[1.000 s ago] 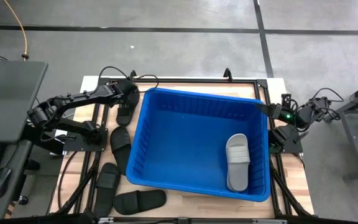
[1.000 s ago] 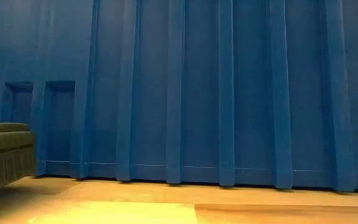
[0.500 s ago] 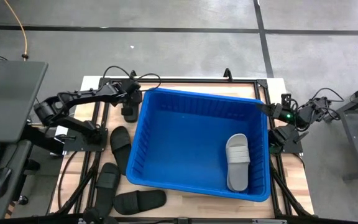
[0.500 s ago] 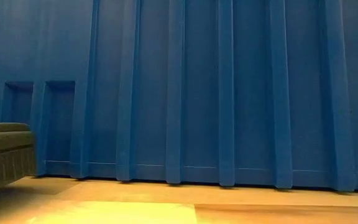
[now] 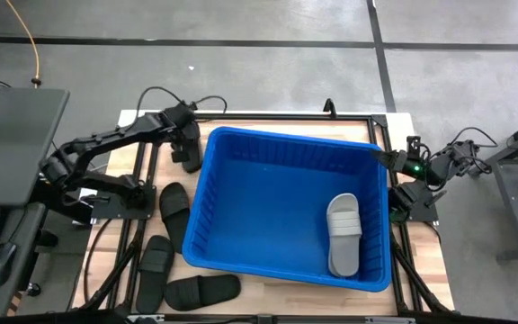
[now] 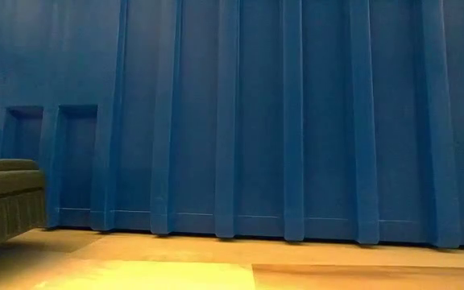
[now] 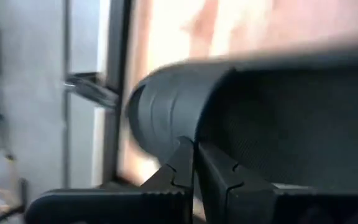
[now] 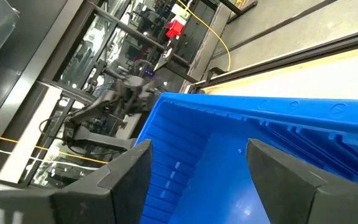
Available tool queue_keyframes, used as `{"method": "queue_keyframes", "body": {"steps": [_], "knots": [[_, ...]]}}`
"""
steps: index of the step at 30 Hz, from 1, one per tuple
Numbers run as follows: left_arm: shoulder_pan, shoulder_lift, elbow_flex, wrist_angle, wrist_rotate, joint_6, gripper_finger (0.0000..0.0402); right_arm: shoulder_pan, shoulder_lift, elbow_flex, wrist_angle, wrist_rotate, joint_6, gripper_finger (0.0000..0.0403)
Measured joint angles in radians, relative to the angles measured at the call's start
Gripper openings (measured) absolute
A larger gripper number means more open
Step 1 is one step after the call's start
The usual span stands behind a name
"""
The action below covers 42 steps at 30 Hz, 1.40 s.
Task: Pick and place slides into bin
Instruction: Put the black slide into the blue organizer bin
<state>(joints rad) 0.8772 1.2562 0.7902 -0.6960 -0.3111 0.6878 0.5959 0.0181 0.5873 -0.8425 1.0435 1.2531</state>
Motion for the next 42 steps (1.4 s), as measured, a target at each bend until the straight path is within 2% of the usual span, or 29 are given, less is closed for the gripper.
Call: {"method": "queue_keyframes", "body": {"steps": [7, 12, 20, 24, 31, 35, 40, 42], "knots": [[0.000, -0.045, 0.161, -0.250, -0.092, 0.066, 0.0000, 0.000, 0.000, 0.000, 0.000, -0.001, -0.001, 0.0248], [0.000, -0.049, 0.290, -0.343, -0.133, 0.028, 0.0000, 0.000, 0.000, 0.000, 0.002, -0.011, 0.005, 0.0248], [0.000, -0.051, 0.509, -0.436, -0.126, 0.038, 0.0000, 0.000, 0.000, 0.000, 0.092, -0.217, 0.003, 0.0248], [0.000, -0.051, 0.612, -0.463, -0.123, 0.048, 0.0000, 0.000, 0.000, 0.000, 0.222, -0.267, -0.016, 0.0248], [-0.001, -0.051, 0.745, -0.461, -0.006, 0.037, 0.0000, 0.000, 0.000, 0.000, 0.499, -0.267, -0.188, 0.0248], [-0.037, -0.051, 0.807, -0.448, 0.059, -0.023, 0.0000, 0.000, 0.000, 0.000, 0.669, -0.277, -0.223, 0.0248], [-0.083, -0.050, 0.855, -0.358, 0.212, -0.086, 0.0000, 0.000, 0.003, 0.000, 0.811, -0.215, -0.309, 0.0248], [-0.112, -0.048, 0.856, -0.306, 0.244, -0.125, 0.0000, 0.000, 0.008, 0.000, 0.850, -0.155, -0.359, 0.0248]]}}
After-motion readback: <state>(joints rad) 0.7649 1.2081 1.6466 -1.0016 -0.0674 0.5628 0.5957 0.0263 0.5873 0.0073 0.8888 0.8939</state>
